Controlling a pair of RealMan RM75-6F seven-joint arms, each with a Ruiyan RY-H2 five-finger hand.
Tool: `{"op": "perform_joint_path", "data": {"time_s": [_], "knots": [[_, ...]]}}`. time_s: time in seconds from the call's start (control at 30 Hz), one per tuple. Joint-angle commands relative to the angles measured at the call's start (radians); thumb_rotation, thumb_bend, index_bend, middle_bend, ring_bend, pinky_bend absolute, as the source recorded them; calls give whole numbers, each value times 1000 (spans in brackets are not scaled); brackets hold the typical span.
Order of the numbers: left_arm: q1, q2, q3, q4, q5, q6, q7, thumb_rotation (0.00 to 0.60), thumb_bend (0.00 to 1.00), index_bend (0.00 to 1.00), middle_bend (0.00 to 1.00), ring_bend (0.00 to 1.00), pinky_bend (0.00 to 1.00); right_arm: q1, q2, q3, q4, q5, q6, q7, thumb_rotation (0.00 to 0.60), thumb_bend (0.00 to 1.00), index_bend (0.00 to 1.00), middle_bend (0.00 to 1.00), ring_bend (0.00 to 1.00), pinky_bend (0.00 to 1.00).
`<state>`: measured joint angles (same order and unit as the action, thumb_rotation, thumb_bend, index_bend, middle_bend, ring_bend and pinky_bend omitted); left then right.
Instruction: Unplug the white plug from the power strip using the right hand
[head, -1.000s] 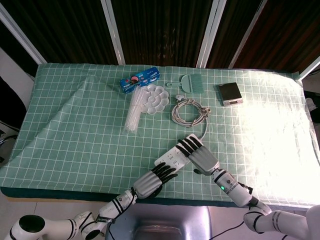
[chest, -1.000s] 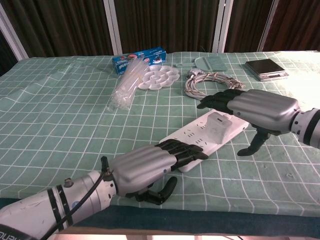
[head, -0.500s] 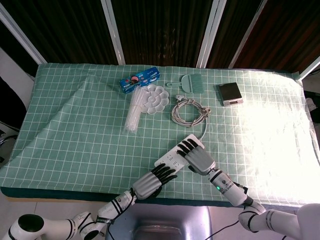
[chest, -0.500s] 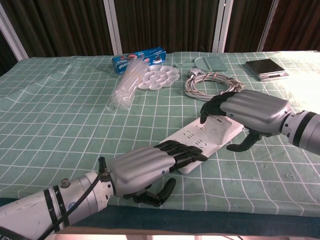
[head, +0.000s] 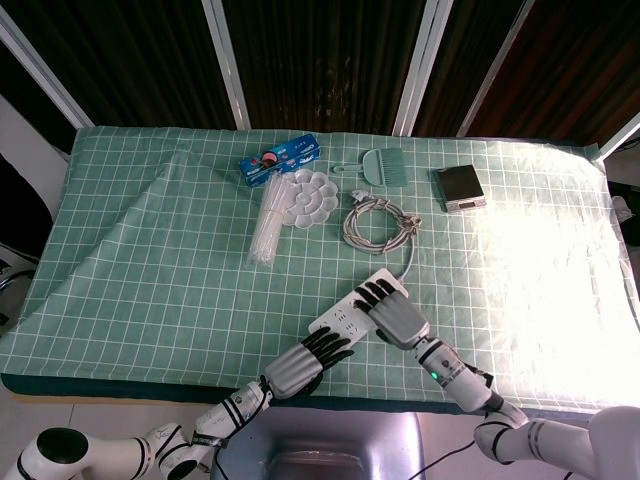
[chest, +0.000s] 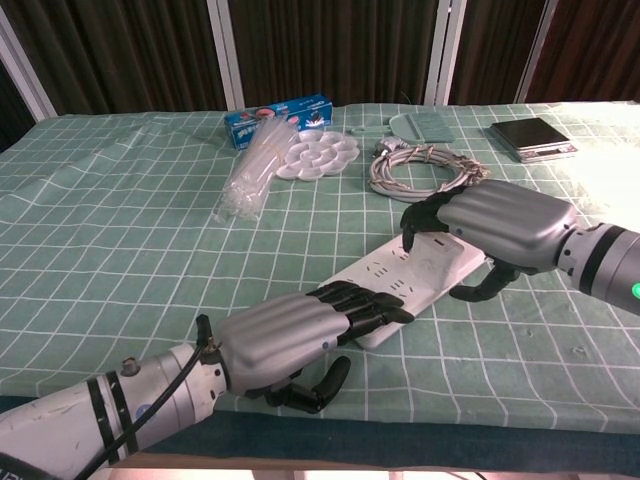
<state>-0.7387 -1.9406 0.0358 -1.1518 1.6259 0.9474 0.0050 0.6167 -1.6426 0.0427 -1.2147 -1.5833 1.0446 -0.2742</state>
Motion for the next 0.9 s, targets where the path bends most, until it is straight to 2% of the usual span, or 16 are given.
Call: {"op": "perform_joint_path", "data": {"time_s": [0.03, 0.2, 0.53, 0.9], "knots": [[0, 0, 2, 1, -1, 0, -2, 588, 777, 0, 0, 0, 26, -1, -5, 1, 2, 8, 2, -14, 600, 412, 514, 320, 280, 375], [-2, 0, 5, 3, -1, 2, -5, 589, 778, 0, 0, 0, 26, -1, -7, 1, -3, 14, 7, -22, 600, 454, 544, 340, 302, 397], [-4, 1, 9, 0, -1, 5, -2, 589, 779, 0, 0, 0, 25, 2, -23, -9, 16, 9, 15, -16, 600, 458, 589, 374, 339, 433], [-2, 4, 14, -9, -6, 2, 10, 590, 780, 0, 0, 0, 26, -4, -17, -4, -1, 10, 43, 2, 600, 508, 708, 465, 428, 483]]}}
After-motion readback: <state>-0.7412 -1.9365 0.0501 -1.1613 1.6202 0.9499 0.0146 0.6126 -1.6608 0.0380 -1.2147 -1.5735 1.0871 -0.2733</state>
